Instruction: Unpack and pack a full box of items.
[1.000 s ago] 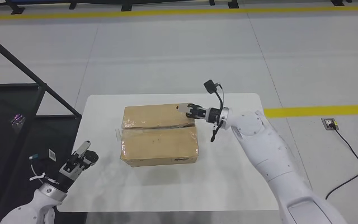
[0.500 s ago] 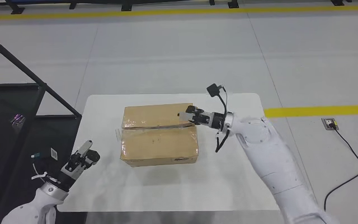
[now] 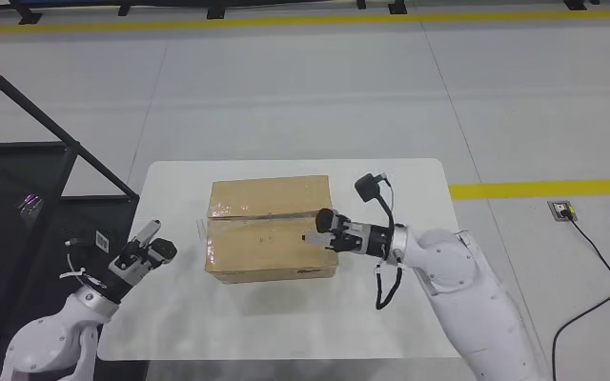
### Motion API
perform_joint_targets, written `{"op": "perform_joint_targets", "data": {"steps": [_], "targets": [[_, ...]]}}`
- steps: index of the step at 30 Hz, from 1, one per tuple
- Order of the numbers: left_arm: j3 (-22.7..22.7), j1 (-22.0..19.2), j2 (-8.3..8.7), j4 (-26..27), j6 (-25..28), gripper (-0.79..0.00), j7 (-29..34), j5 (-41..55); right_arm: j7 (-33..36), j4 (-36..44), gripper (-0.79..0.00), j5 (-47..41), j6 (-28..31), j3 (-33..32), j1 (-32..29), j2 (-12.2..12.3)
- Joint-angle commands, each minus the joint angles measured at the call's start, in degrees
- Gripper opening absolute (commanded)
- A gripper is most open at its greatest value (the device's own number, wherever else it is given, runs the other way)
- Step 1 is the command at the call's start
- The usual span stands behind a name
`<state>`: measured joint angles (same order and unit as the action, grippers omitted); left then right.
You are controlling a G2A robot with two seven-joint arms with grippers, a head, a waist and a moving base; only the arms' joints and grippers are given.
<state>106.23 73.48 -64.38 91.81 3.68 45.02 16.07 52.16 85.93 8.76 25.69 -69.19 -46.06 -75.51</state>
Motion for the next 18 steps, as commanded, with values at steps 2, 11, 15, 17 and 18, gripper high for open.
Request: {"op": "perform_joint_targets", "data": {"steps": [2, 11, 15, 17, 18], "targets": [[-1.36, -3.11, 0.42, -2.09, -0.92, 0.0, 2.14, -2.09, -0.87, 3.62, 0.0, 1.37, -0.23, -0.8, -2.97, 0.47], [-8.08, -6.07, 0.42, -4.49, 0.93, -0.052, -2.63, -9.54, -2.29, 9.09, 0.0, 0.55, 1.63, -3.63, -8.79, 1.7], [-10.18, -6.12, 0.3, -4.11, 2.23, -0.092, -5.45, -11.73, -2.32, 8.74, 0.0, -0.29, 2.17, -3.83, -9.25, 2.01], [-11.07, -6.14, 0.28, -3.96, 2.5, -0.114, -6.3, -12.81, -2.5, 8.56, 0.0, -0.48, 2.25, -3.61, -9.22, 2.1], [-11.47, -6.18, 0.27, -3.96, 2.55, -0.126, -6.74, -13.29, -2.6, 8.46, 0.0, -0.62, 2.27, -3.52, -9.19, 2.15]]}}
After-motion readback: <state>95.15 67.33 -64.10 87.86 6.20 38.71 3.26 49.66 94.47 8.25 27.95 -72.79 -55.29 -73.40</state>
